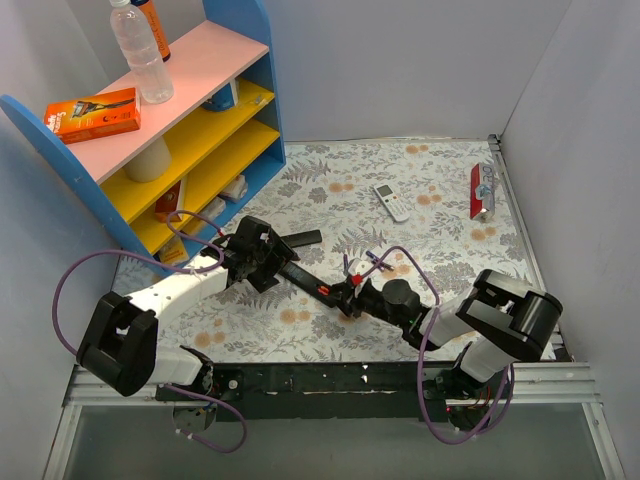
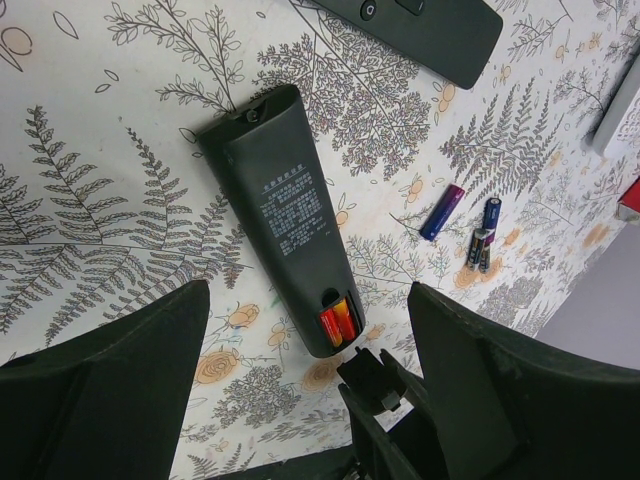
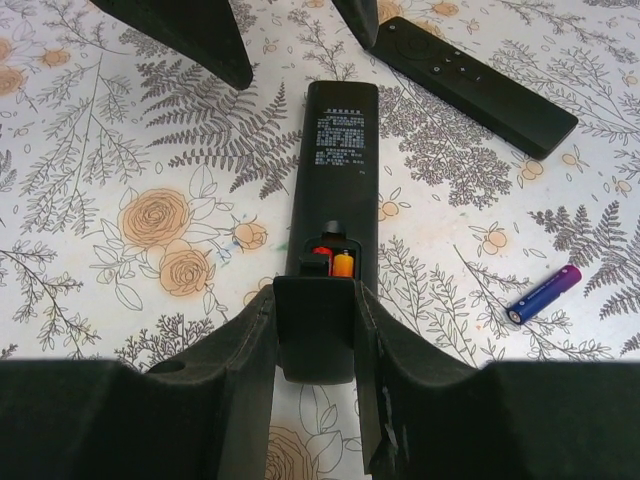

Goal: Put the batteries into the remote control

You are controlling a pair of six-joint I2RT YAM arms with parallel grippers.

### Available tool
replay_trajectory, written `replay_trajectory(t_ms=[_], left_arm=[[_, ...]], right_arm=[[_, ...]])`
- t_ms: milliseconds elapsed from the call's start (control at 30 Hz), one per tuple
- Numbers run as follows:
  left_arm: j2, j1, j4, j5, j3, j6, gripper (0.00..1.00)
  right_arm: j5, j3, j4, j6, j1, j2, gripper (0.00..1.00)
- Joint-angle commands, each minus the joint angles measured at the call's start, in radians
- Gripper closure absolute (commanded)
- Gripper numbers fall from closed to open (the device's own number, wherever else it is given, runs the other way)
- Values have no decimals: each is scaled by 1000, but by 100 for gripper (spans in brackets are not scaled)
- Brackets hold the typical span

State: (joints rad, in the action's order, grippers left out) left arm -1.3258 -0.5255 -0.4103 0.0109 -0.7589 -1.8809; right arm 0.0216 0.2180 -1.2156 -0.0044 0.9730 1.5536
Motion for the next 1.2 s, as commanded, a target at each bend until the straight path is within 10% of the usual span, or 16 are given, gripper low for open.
replay_trajectory(t_ms=[0, 1167], left_arm=[[7, 4, -1, 1, 7, 6, 19], [8, 7, -5, -3, 3, 2, 19]], right_arm=[[-3, 41, -79, -3, 7, 8, 99], [-74, 46, -85, 20, 13, 68, 99]])
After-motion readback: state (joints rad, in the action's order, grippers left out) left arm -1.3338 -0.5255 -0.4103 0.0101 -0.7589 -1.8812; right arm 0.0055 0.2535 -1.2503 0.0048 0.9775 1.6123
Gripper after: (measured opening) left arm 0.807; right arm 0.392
